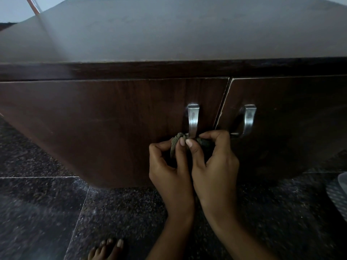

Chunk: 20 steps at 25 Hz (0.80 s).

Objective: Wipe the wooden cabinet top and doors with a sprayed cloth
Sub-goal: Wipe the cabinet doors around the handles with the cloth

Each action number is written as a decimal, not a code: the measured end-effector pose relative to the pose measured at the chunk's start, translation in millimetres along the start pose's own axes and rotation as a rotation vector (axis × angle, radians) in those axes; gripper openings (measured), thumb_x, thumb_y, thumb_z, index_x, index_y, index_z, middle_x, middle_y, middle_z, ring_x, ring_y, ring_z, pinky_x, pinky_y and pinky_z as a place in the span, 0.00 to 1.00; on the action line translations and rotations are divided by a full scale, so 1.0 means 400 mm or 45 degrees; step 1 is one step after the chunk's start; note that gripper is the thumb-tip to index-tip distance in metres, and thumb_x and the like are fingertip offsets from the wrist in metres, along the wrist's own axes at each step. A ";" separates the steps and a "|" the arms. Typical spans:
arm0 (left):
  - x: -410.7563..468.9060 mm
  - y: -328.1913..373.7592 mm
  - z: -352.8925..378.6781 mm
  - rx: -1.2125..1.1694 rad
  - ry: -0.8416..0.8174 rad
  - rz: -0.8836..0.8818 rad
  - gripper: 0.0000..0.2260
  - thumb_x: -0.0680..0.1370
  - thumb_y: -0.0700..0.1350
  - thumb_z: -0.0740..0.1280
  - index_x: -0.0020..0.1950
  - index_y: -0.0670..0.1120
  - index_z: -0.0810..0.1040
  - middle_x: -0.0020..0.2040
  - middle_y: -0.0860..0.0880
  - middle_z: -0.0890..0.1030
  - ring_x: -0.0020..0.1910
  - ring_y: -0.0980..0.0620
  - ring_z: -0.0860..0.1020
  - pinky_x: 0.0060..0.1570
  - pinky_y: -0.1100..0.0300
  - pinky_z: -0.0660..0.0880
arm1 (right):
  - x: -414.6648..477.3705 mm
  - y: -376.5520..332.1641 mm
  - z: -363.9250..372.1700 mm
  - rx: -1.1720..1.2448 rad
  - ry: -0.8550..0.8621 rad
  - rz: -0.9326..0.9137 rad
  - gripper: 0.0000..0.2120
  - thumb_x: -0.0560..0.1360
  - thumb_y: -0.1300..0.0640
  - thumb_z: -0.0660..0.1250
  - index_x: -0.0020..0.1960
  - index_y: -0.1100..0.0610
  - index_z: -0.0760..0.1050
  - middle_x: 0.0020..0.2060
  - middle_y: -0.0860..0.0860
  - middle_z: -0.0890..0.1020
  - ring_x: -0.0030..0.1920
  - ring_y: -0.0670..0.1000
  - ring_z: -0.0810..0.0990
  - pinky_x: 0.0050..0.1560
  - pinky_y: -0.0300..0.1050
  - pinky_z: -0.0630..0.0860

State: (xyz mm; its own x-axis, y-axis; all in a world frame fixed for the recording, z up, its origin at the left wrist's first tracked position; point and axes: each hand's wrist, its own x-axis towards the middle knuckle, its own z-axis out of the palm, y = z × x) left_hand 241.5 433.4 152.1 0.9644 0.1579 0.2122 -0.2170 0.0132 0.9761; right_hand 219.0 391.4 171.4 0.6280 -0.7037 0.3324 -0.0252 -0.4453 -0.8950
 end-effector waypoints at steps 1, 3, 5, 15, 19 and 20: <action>0.000 0.002 -0.002 0.012 -0.003 -0.004 0.11 0.75 0.42 0.68 0.39 0.55 0.71 0.38 0.56 0.78 0.39 0.64 0.77 0.38 0.75 0.72 | 0.001 -0.003 0.000 0.004 -0.005 0.014 0.11 0.73 0.57 0.69 0.47 0.50 0.65 0.37 0.38 0.72 0.38 0.36 0.74 0.37 0.21 0.71; 0.000 0.006 -0.003 0.016 -0.011 -0.011 0.11 0.75 0.41 0.68 0.38 0.54 0.71 0.37 0.57 0.77 0.38 0.65 0.77 0.37 0.75 0.72 | 0.002 -0.007 -0.003 0.016 -0.025 0.036 0.12 0.73 0.57 0.69 0.47 0.51 0.65 0.37 0.38 0.72 0.36 0.37 0.75 0.35 0.22 0.71; -0.001 0.010 -0.003 -0.019 -0.011 -0.017 0.10 0.75 0.41 0.68 0.38 0.54 0.71 0.37 0.57 0.78 0.39 0.65 0.78 0.39 0.75 0.73 | 0.003 -0.009 -0.011 0.048 -0.035 0.027 0.12 0.73 0.57 0.69 0.46 0.51 0.66 0.37 0.40 0.74 0.36 0.40 0.77 0.35 0.23 0.72; 0.008 0.002 -0.007 -0.034 -0.050 -0.025 0.10 0.75 0.41 0.68 0.39 0.54 0.71 0.35 0.60 0.79 0.38 0.67 0.77 0.39 0.75 0.72 | 0.003 0.005 -0.011 0.093 -0.033 -0.013 0.12 0.72 0.57 0.70 0.45 0.51 0.66 0.35 0.41 0.74 0.39 0.38 0.77 0.33 0.24 0.71; 0.000 -0.005 -0.013 -0.104 -0.061 -0.101 0.06 0.74 0.44 0.69 0.40 0.52 0.74 0.37 0.59 0.81 0.40 0.63 0.79 0.43 0.69 0.76 | -0.003 0.016 -0.023 0.129 -0.055 0.067 0.13 0.71 0.54 0.70 0.43 0.45 0.65 0.34 0.42 0.74 0.34 0.37 0.76 0.30 0.25 0.69; -0.005 -0.007 -0.016 -0.143 -0.074 -0.129 0.04 0.74 0.45 0.69 0.40 0.51 0.76 0.38 0.56 0.81 0.41 0.62 0.80 0.44 0.66 0.77 | -0.008 0.020 -0.030 0.178 -0.075 0.100 0.13 0.71 0.54 0.70 0.42 0.44 0.65 0.35 0.42 0.75 0.35 0.38 0.77 0.31 0.26 0.70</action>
State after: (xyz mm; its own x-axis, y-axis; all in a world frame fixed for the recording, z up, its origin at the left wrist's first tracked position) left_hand 239.3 439.4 148.8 0.9886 0.0928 0.1188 -0.1309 0.1369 0.9819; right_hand 207.5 383.4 167.0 0.6727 -0.6981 0.2454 0.0296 -0.3060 -0.9516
